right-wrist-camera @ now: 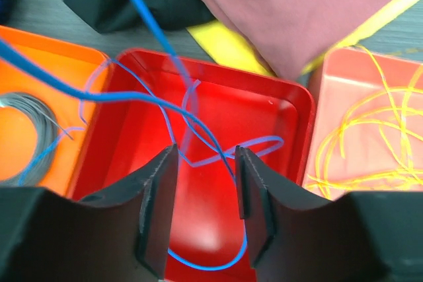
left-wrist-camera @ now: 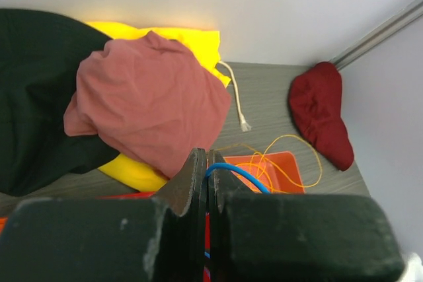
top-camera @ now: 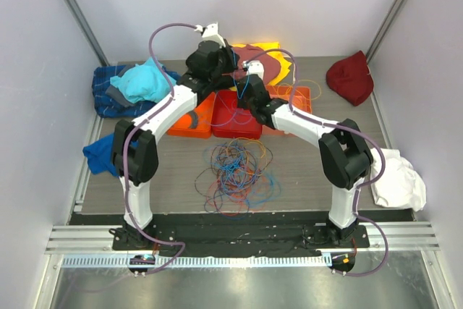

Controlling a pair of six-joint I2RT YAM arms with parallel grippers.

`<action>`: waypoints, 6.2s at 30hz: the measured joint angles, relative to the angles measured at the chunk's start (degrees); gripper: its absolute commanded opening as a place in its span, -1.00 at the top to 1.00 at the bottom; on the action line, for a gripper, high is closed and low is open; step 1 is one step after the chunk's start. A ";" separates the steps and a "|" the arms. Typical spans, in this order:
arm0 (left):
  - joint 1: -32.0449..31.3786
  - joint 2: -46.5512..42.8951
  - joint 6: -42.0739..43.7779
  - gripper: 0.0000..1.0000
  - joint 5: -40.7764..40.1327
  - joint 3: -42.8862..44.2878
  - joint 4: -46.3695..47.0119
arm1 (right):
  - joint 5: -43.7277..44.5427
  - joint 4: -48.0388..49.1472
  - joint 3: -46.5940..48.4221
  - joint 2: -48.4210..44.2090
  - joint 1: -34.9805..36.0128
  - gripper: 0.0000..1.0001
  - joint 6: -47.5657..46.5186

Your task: Untangle the cables

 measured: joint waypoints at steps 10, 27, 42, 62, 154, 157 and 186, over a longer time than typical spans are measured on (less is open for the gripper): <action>0.00 4.13 -0.66 1.00 -0.15 -0.07 -0.07 | 3.19 -5.07 -7.91 -6.45 0.04 0.02 2.25; 0.70 2.36 3.89 1.00 -7.78 -2.97 -1.86 | 11.74 -5.73 -12.37 -10.75 0.28 0.01 3.10; 2.89 -0.66 8.28 1.00 -15.28 -2.40 -3.23 | 11.47 -2.69 -16.52 -32.76 0.28 -0.01 3.85; -2.58 -1.55 9.01 1.00 -11.82 -5.01 -4.70 | 7.15 -4.33 -28.81 -43.32 0.31 0.03 7.10; -10.62 15.21 8.11 -0.19 6.80 5.44 -13.81 | 4.72 -5.40 -35.34 -50.27 0.31 0.05 9.86; -10.62 15.78 8.17 -0.15 6.71 5.68 -13.88 | 4.87 -5.42 -35.52 -50.27 0.31 0.05 9.86; -10.56 1.68 12.50 1.00 -3.63 -3.80 -13.49 | 5.42 -5.68 -36.24 -50.31 0.31 0.07 10.10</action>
